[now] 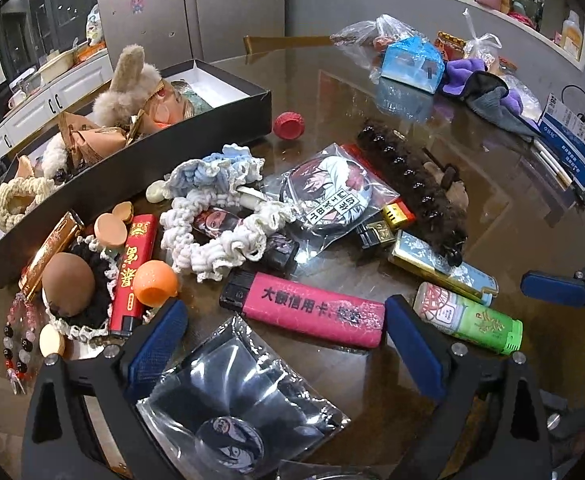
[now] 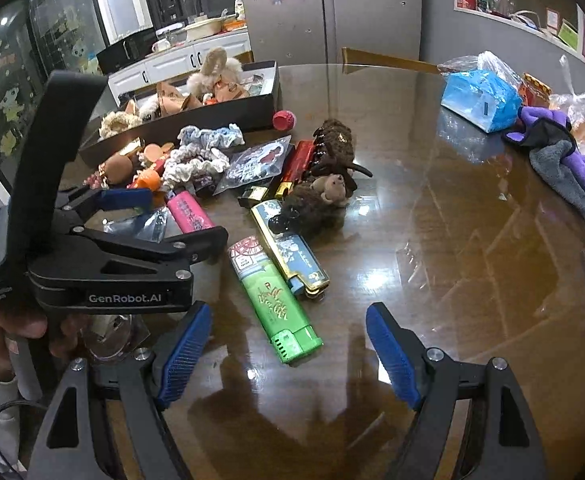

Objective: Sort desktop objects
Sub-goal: 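Lower the right gripper onto the green lighter and close it, then close the left gripper on the pink lighter with Chinese text, then lift and carry the pink and green lighters over the box with both grippers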

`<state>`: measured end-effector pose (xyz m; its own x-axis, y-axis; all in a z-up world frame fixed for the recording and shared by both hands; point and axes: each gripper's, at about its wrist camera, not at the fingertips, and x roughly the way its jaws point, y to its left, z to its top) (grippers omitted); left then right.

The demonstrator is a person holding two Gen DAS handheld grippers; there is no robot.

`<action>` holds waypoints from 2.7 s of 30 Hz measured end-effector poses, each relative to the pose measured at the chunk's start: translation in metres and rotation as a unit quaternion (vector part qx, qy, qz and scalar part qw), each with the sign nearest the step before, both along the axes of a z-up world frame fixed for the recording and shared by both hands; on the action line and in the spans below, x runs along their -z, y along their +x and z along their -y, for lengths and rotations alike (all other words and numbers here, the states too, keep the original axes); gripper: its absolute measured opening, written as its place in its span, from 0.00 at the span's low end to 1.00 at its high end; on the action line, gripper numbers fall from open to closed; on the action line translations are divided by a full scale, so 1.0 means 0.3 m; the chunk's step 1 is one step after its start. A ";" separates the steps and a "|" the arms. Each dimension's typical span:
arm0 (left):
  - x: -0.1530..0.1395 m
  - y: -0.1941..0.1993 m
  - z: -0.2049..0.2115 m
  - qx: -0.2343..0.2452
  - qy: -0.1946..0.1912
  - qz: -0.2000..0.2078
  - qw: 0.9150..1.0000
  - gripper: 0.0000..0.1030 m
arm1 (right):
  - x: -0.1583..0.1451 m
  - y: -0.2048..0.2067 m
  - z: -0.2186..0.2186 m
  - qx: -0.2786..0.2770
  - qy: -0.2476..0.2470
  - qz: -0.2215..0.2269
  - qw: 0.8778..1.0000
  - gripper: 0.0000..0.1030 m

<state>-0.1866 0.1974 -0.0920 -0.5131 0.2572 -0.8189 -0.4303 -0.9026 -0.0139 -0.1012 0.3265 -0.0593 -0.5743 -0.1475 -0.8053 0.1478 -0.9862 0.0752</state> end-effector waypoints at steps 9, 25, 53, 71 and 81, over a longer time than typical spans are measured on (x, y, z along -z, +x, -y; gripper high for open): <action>-0.012 0.023 0.006 0.016 0.006 -0.009 1.000 0.79 | 0.029 -0.009 0.073 -0.012 0.043 -0.013 0.999 0.41; -0.052 0.069 0.040 0.026 0.028 -0.007 0.999 0.79 | 0.007 0.000 0.060 0.000 0.008 -0.006 1.000 0.24; -0.188 0.096 0.160 -0.007 0.049 -0.035 0.998 0.79 | -0.158 -0.047 0.136 -0.023 -0.002 -0.053 0.998 0.24; -0.271 0.005 0.342 -0.074 0.057 -0.057 0.994 0.79 | -0.251 -0.182 0.293 -0.072 -0.011 -0.075 0.994 0.24; -0.298 -0.099 0.437 -0.102 0.069 -0.062 0.990 0.79 | -0.302 -0.320 0.361 -0.081 -0.002 -0.086 0.993 0.24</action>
